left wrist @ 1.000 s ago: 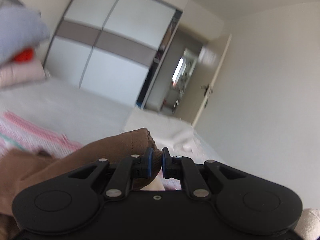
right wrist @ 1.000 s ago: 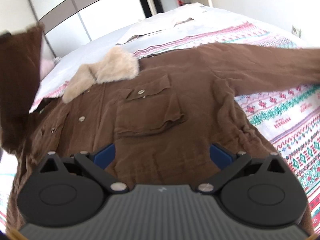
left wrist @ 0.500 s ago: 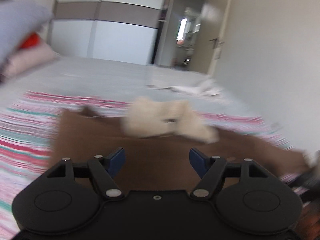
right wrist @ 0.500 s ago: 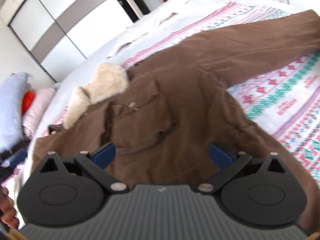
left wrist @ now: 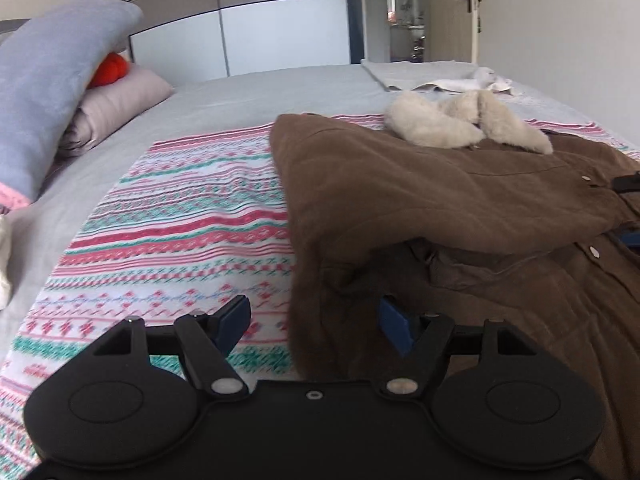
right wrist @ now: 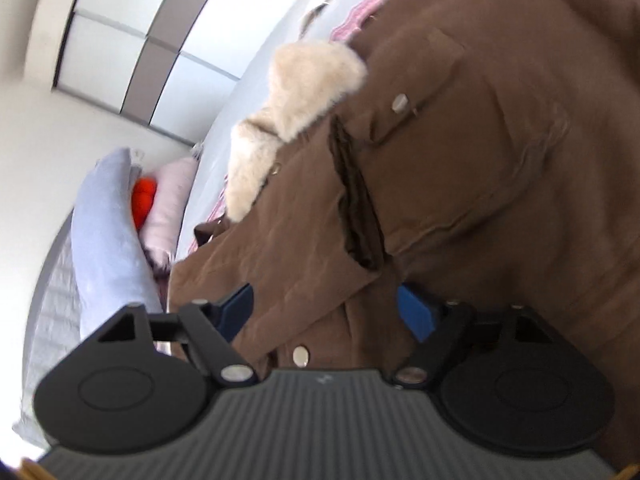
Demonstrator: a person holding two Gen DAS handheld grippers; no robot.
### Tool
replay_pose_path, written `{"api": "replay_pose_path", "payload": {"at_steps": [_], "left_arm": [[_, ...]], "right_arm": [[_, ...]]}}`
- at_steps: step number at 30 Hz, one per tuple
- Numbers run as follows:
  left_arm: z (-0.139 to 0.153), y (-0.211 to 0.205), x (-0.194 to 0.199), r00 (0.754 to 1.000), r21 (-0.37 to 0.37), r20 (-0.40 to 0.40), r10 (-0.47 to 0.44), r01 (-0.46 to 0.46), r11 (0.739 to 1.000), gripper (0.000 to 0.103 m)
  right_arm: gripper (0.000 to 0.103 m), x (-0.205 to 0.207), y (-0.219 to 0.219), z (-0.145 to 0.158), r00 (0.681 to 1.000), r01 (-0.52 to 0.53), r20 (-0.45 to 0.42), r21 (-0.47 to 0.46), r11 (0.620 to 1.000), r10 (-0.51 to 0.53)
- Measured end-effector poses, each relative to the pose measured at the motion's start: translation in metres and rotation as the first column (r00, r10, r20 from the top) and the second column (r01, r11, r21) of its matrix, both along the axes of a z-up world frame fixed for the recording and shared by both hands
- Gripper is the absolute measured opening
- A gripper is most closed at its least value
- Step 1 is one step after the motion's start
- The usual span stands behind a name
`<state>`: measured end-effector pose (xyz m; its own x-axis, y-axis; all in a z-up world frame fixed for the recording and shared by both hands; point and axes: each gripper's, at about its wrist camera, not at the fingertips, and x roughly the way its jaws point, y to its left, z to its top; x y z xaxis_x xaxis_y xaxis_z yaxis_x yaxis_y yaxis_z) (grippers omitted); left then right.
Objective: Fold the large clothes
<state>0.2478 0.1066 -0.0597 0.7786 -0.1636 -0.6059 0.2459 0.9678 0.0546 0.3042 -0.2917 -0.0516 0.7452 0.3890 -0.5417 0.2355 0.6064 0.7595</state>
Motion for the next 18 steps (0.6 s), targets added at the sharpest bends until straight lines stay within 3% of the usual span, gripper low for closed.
{"api": "replay_pose_path", "payload": {"at_steps": [2, 4, 5, 6, 7, 8, 10, 12, 14, 15, 16, 18], "left_arm": [[0.000, -0.006, 0.007, 1.000, 0.004, 0.018, 0.009, -0.009, 1.000, 0.070], [0.000, -0.010, 0.017, 0.999, -0.005, 0.029, 0.037, -0.037, 0.999, 0.069], [-0.001, -0.011, 0.021, 0.997, -0.014, 0.041, 0.059, -0.058, 0.998, 0.068], [-0.001, -0.012, 0.024, 0.995, -0.022, 0.060, 0.084, -0.082, 0.996, 0.064], [-0.001, -0.012, 0.025, 0.993, -0.026, 0.077, 0.093, -0.092, 0.995, 0.045], [0.001, -0.012, 0.026, 0.992, -0.024, 0.080, 0.102, -0.100, 0.995, 0.038], [0.002, -0.010, 0.024, 0.984, -0.022, 0.088, 0.152, -0.151, 0.988, 0.031], [-0.005, -0.008, 0.025, 0.985, 0.003, 0.053, 0.162, -0.162, 0.987, 0.031], [-0.017, -0.010, 0.026, 0.989, 0.042, -0.001, 0.148, -0.147, 0.988, 0.031], [-0.018, -0.013, 0.025, 0.991, 0.068, 0.002, 0.131, -0.131, 0.989, 0.031], [-0.015, -0.016, 0.024, 0.993, 0.094, -0.006, 0.116, -0.115, 0.989, 0.032], [-0.005, -0.017, 0.026, 0.994, 0.120, -0.053, 0.092, -0.085, 0.989, 0.034]], "right_arm": [[0.083, 0.006, 0.006, 0.002, 1.000, 0.017, 0.006, -0.012, 1.000, -0.017], [0.074, 0.011, 0.013, 0.003, 0.999, 0.043, 0.020, -0.026, 0.999, -0.042], [0.057, 0.013, 0.017, 0.002, 0.998, 0.063, 0.028, -0.040, 0.997, -0.062], [0.032, 0.015, 0.020, 0.001, 0.997, 0.068, 0.044, -0.051, 0.996, -0.066], [0.019, 0.015, 0.024, 0.002, 0.996, 0.067, 0.060, -0.068, 0.995, -0.063], [0.012, 0.015, 0.026, 0.004, 0.994, 0.071, 0.087, -0.097, 0.993, -0.063], [0.011, 0.012, 0.035, 0.020, 0.981, 0.079, 0.187, -0.166, 0.983, -0.048], [0.011, 0.009, 0.045, 0.036, 0.969, 0.085, 0.245, -0.283, 0.955, -0.013], [0.011, 0.012, 0.059, 0.034, 0.978, 0.076, 0.207, -0.444, 0.893, 0.020], [0.011, 0.017, 0.064, 0.025, 0.990, 0.048, 0.137, -0.503, 0.863, 0.024], [0.011, 0.024, 0.065, 0.011, 0.999, -0.003, 0.034, -0.523, 0.853, 0.024], [0.011, 0.021, 0.060, -0.002, 1.000, 0.003, 0.025, -0.489, 0.872, 0.011]]}}
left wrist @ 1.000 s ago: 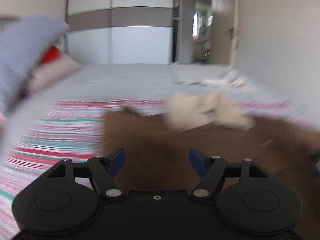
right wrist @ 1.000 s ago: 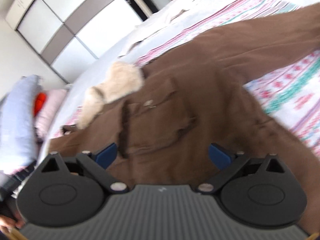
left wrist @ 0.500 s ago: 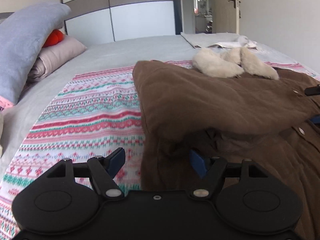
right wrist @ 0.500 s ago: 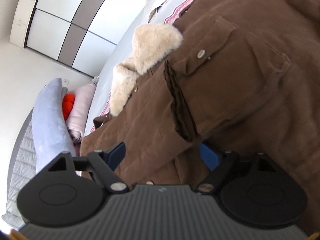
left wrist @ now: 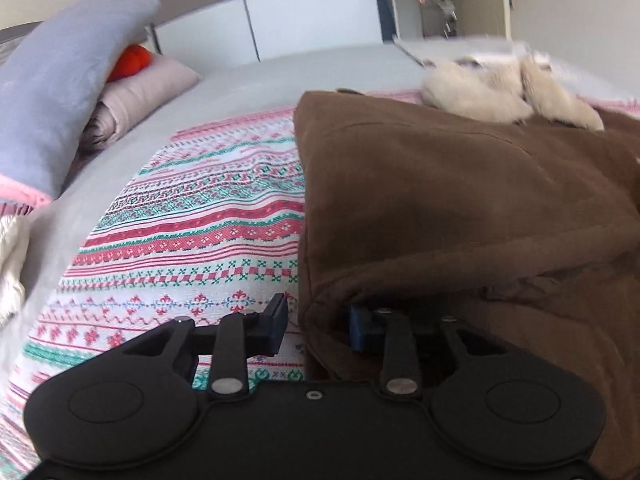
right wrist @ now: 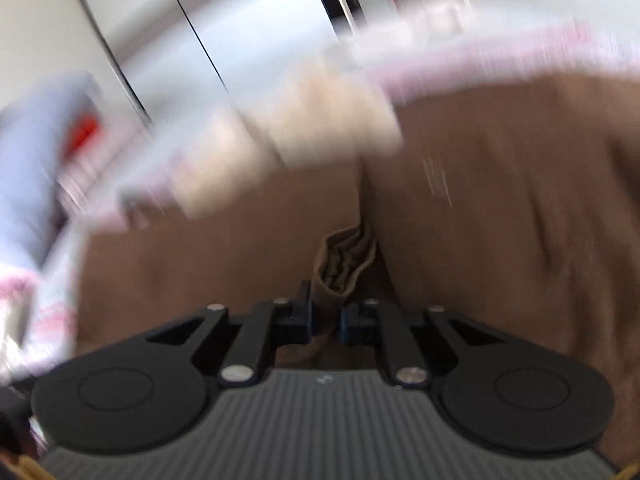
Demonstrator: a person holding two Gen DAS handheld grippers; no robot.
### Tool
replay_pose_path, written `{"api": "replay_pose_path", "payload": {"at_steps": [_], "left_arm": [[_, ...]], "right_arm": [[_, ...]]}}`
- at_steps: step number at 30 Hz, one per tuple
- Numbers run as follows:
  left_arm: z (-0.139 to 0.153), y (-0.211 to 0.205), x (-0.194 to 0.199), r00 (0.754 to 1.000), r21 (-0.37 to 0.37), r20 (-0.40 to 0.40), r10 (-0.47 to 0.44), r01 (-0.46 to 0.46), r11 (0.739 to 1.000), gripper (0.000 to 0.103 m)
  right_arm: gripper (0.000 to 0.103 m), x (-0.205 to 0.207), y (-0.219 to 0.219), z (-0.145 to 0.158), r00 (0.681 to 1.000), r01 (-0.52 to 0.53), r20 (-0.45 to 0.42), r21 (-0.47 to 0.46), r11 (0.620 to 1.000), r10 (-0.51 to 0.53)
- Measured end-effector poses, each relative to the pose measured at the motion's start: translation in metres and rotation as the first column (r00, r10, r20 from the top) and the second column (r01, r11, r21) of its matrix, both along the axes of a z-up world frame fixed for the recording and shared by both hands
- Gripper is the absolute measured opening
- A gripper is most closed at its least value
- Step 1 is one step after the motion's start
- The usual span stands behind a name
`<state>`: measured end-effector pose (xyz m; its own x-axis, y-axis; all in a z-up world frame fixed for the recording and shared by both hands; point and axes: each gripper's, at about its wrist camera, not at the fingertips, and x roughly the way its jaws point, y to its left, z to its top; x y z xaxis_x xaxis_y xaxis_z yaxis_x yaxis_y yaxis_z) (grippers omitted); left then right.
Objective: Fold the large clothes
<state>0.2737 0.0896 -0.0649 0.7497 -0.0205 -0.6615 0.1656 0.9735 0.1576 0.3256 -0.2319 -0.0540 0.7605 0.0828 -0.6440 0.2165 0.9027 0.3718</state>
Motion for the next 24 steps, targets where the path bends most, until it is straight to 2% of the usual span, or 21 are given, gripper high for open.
{"api": "replay_pose_path", "payload": {"at_steps": [2, 4, 7, 9, 12, 16, 20, 22, 24], "left_arm": [[0.015, 0.005, 0.001, 0.998, -0.003, -0.059, -0.037, 0.037, 0.999, 0.035], [0.033, 0.013, -0.005, 0.994, -0.028, -0.067, -0.082, 0.080, 0.996, 0.040], [0.066, 0.025, -0.019, 0.989, -0.046, 0.024, -0.146, 0.147, 0.988, 0.041], [0.083, 0.031, -0.020, 0.984, -0.065, 0.104, -0.146, 0.153, 0.986, 0.041], [0.091, 0.025, 0.001, 0.974, -0.074, 0.175, -0.144, 0.159, 0.984, 0.041], [0.069, -0.006, 0.048, 0.971, -0.055, 0.186, -0.149, 0.162, 0.985, 0.040], [0.038, -0.030, 0.088, 0.966, -0.059, 0.226, -0.129, 0.145, 0.988, 0.040], [0.019, -0.029, 0.107, 0.977, -0.069, 0.208, -0.049, 0.064, 0.996, 0.040], [-0.011, -0.021, 0.126, 0.995, -0.101, 0.100, 0.011, -0.001, 0.995, 0.043]], "right_arm": [[0.013, 0.001, 0.000, 0.008, 1.000, -0.005, -0.013, -0.004, 1.000, 0.005], [0.016, 0.001, -0.002, 0.014, 1.000, -0.013, -0.024, 0.000, 1.000, 0.013], [0.029, -0.002, -0.005, 0.025, 0.999, 0.016, -0.042, 0.015, 1.000, -0.015], [0.036, -0.005, -0.007, 0.033, 0.999, 0.034, -0.005, 0.003, 0.999, -0.034], [0.042, -0.003, -0.004, 0.043, 0.997, 0.058, 0.046, -0.080, 0.995, -0.055], [0.042, 0.009, 0.015, 0.051, 0.994, 0.071, 0.097, -0.255, 0.964, -0.048], [0.042, 0.016, 0.037, 0.041, 0.987, -0.019, 0.146, -0.338, 0.941, 0.072], [0.039, 0.026, 0.044, 0.024, 0.992, -0.069, 0.075, -0.368, 0.927, 0.103], [0.038, 0.035, 0.042, 0.002, 0.997, -0.075, -0.026, -0.397, 0.915, 0.071]]}}
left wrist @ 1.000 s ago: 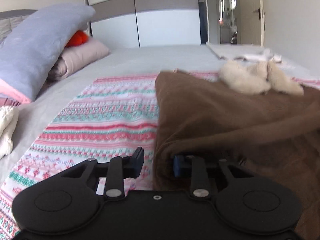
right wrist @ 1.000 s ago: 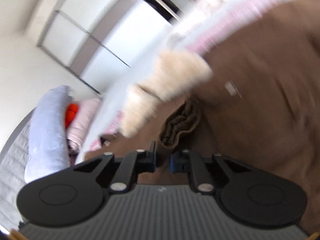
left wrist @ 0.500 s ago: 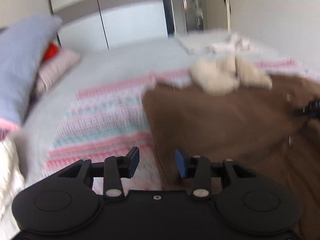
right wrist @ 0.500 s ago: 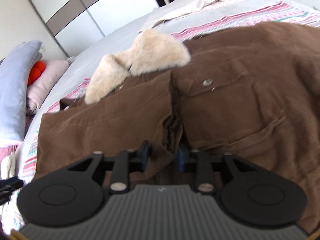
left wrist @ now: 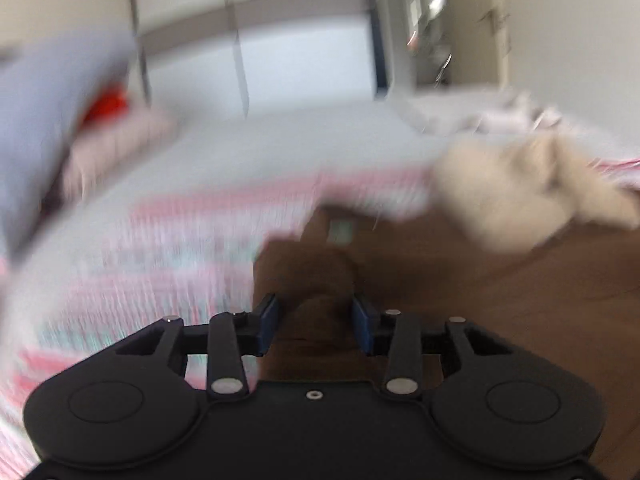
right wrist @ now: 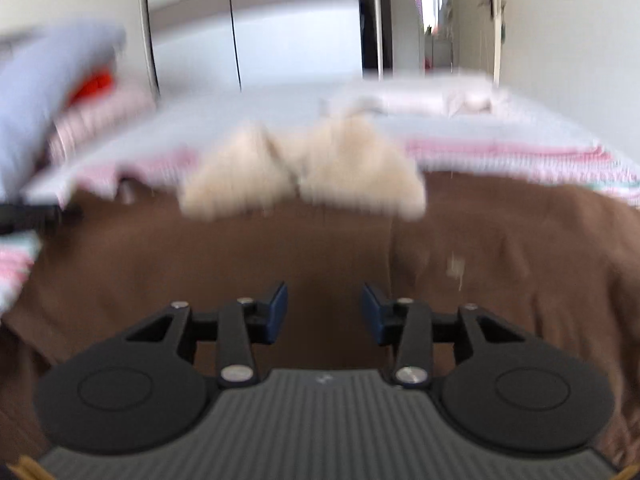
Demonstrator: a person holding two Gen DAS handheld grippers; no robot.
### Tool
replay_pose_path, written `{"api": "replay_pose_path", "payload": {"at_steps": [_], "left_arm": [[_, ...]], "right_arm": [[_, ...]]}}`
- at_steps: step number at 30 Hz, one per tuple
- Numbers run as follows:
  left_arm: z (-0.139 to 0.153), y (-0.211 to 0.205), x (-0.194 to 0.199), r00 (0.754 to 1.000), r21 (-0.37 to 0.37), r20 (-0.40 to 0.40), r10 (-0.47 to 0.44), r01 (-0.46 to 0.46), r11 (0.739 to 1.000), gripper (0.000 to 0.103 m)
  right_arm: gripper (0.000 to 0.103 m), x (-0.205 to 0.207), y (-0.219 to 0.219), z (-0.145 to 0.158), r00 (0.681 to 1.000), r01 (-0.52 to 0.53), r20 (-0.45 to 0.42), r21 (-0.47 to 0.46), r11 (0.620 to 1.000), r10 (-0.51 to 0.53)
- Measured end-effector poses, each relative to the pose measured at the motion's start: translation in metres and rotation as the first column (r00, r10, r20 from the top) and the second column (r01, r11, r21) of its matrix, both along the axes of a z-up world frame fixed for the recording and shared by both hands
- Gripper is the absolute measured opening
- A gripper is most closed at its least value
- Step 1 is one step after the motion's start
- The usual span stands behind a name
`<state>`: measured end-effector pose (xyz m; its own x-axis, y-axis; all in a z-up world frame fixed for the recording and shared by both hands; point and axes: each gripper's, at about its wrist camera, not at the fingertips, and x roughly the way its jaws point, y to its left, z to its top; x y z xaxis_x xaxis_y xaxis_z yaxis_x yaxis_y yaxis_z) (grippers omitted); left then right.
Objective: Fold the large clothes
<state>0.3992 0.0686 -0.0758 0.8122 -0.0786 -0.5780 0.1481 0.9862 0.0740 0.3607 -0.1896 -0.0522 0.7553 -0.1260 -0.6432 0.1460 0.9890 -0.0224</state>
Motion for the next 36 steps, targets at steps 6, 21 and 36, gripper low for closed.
{"api": "replay_pose_path", "payload": {"at_steps": [6, 21, 36], "left_arm": [[0.003, -0.017, -0.014, 0.998, 0.096, 0.040, 0.049, -0.052, 0.994, 0.044], [0.018, -0.037, -0.107, 0.997, -0.063, -0.082, -0.015, 0.010, 0.998, 0.059], [0.074, -0.076, -0.192, 0.995, -0.145, -0.088, 0.051, -0.063, 0.987, 0.103]], "right_arm": [[0.040, -0.003, -0.013, 0.002, 1.000, -0.001, 0.018, 0.055, 0.999, 0.000], [0.075, -0.082, -0.089, 0.055, 0.990, 0.119, 0.043, 0.253, 0.960, -0.134], [0.099, -0.130, -0.216, 0.061, 0.894, 0.407, 0.079, 0.274, 0.872, -0.442]]}}
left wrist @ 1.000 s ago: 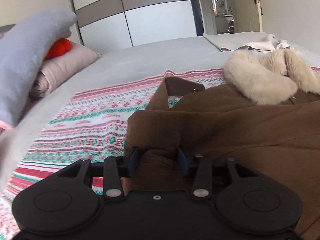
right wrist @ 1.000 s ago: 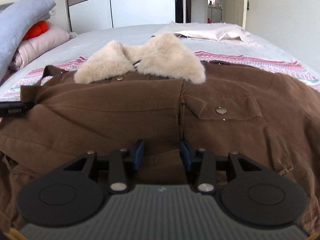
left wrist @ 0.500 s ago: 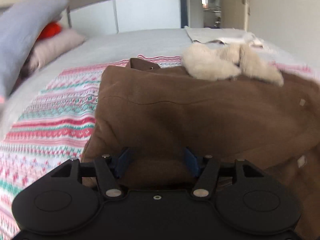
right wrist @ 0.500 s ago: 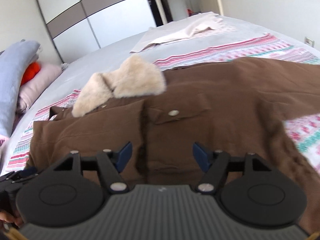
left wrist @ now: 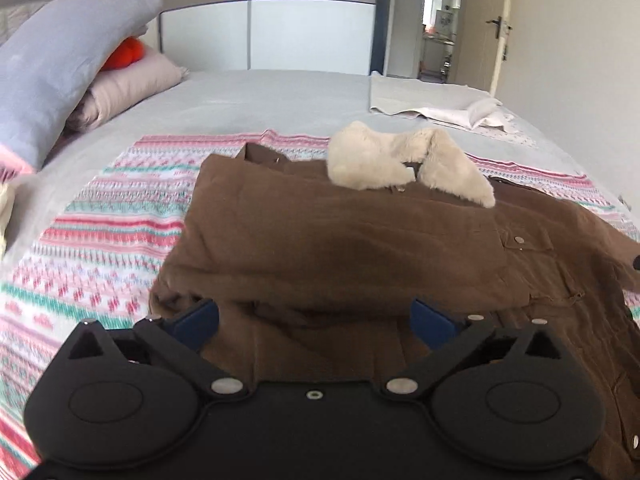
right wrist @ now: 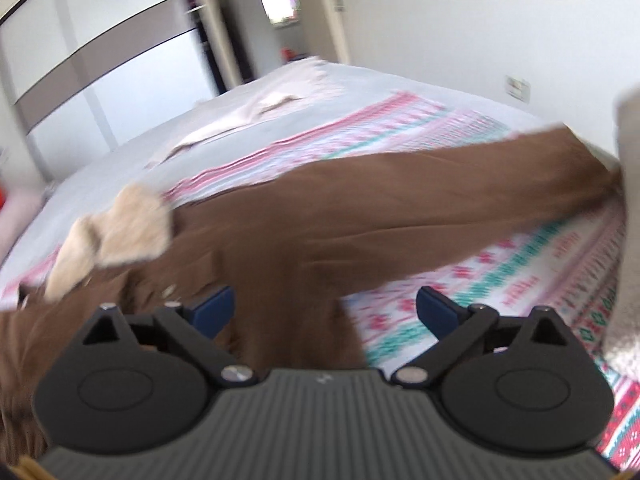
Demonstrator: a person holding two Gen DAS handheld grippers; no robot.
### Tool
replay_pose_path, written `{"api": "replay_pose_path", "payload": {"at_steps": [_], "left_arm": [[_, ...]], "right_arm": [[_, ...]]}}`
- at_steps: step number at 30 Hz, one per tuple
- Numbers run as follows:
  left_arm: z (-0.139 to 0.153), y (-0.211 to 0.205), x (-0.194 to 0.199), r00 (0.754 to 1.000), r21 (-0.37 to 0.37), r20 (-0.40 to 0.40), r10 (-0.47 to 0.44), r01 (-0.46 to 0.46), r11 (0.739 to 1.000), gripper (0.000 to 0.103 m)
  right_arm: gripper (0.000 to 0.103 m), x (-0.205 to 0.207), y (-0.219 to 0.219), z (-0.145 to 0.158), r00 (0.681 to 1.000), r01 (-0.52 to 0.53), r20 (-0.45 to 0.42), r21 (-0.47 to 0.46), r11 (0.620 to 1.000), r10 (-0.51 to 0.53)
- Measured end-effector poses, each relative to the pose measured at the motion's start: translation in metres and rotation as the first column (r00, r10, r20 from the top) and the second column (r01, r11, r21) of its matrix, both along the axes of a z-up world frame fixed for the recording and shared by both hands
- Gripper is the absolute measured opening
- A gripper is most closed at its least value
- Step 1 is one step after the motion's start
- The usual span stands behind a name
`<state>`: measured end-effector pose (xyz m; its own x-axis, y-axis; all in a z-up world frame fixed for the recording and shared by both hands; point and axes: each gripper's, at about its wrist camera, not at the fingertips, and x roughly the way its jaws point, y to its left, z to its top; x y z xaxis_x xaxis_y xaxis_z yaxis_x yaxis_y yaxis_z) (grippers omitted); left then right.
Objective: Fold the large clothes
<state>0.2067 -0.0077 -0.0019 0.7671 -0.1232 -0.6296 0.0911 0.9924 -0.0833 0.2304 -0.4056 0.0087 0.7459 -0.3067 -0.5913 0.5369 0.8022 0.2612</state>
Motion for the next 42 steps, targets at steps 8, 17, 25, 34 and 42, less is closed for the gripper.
{"api": "replay_pose_path", "payload": {"at_steps": [8, 17, 25, 34, 42], "left_arm": [[-0.024, 0.003, 0.007, 0.978, -0.011, 0.075, 0.195, -0.195, 0.981, 0.103], [-0.030, 0.030, 0.020, 0.964, -0.082, 0.045, 0.262, -0.258, 0.963, 0.103], [-0.030, 0.042, 0.022, 0.965, -0.113, 0.044, 0.258, -0.252, 0.961, 0.103], [-0.022, 0.055, 0.022, 0.959, -0.185, 0.033, 0.281, -0.270, 0.945, 0.103], [-0.020, 0.064, 0.019, 0.963, -0.218, 0.013, 0.270, -0.261, 0.940, 0.103]], "right_arm": [[0.099, 0.013, -0.064, -0.020, 0.981, 0.189, -0.045, 0.022, 0.982, -0.188], [0.095, 0.025, -0.142, -0.043, 0.904, 0.424, -0.029, 0.180, 0.888, -0.426], [0.009, 0.028, -0.164, -0.040, 0.890, 0.454, -0.011, 0.079, 0.887, -0.455], [0.005, 0.023, -0.113, 0.052, 0.953, 0.241, 0.218, -0.127, 0.962, -0.210], [0.005, 0.053, 0.004, 0.111, 0.962, -0.059, 0.228, -0.356, 0.933, 0.148]]}}
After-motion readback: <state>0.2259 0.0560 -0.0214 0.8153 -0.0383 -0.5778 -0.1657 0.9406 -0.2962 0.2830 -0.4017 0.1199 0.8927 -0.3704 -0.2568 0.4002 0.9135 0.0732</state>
